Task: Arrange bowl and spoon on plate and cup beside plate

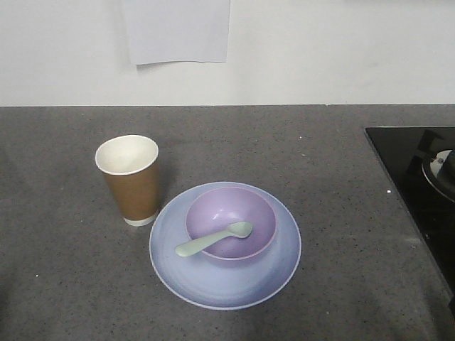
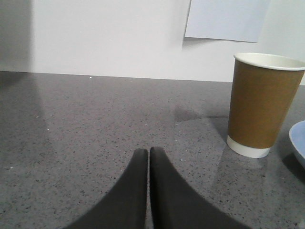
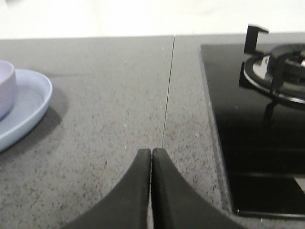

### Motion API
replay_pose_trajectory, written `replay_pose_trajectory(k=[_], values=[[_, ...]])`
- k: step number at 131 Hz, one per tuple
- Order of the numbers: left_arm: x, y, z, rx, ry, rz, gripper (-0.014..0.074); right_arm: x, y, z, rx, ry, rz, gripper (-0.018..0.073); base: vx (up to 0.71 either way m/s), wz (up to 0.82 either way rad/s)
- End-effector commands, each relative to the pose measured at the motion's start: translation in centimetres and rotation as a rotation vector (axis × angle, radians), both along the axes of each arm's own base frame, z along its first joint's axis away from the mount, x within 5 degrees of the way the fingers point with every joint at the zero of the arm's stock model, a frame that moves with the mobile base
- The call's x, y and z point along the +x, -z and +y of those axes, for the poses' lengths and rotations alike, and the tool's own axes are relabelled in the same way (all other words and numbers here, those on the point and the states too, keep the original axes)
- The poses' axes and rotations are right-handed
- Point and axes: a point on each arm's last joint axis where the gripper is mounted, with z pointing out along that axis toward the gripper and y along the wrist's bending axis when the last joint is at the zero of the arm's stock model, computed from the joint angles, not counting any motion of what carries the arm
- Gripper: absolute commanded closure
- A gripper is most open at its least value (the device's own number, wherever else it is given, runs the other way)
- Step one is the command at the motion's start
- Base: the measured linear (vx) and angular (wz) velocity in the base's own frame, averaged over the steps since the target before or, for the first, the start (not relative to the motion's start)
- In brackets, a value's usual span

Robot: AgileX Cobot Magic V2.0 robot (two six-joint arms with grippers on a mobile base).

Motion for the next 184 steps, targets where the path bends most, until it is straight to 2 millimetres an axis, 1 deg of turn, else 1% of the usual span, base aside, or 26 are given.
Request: replay_pose_trajectory(k=[1, 12, 24, 184], values=[[-0.05, -0.49, -0.05, 0.000, 0.008, -0.085, 0.0604, -0.09, -0.55, -0.10, -0.015, 0.009, -0.092, 0.0566, 0.00, 0.00], [-0.05, -0.49, -0.05, 0.000, 0.008, -0.085, 0.0604, -0.34, -0.81, -0.16, -0.038, 0.009, -0.137, 0.0566, 0.00, 0.00], [-0.05, -0.49, -0.05, 0.000, 0.008, -0.085, 0.0604, -0.33, -0.92, -0.17, -0.047, 0.010, -0.150, 0.0566, 0.00, 0.00], [-0.05, -0.49, -0.05, 0.000, 0.008, -0.085, 0.0603, -0.31, -0.84, -0.17, -0.046, 0.009, -0.141, 0.0566, 0.00, 0.00]])
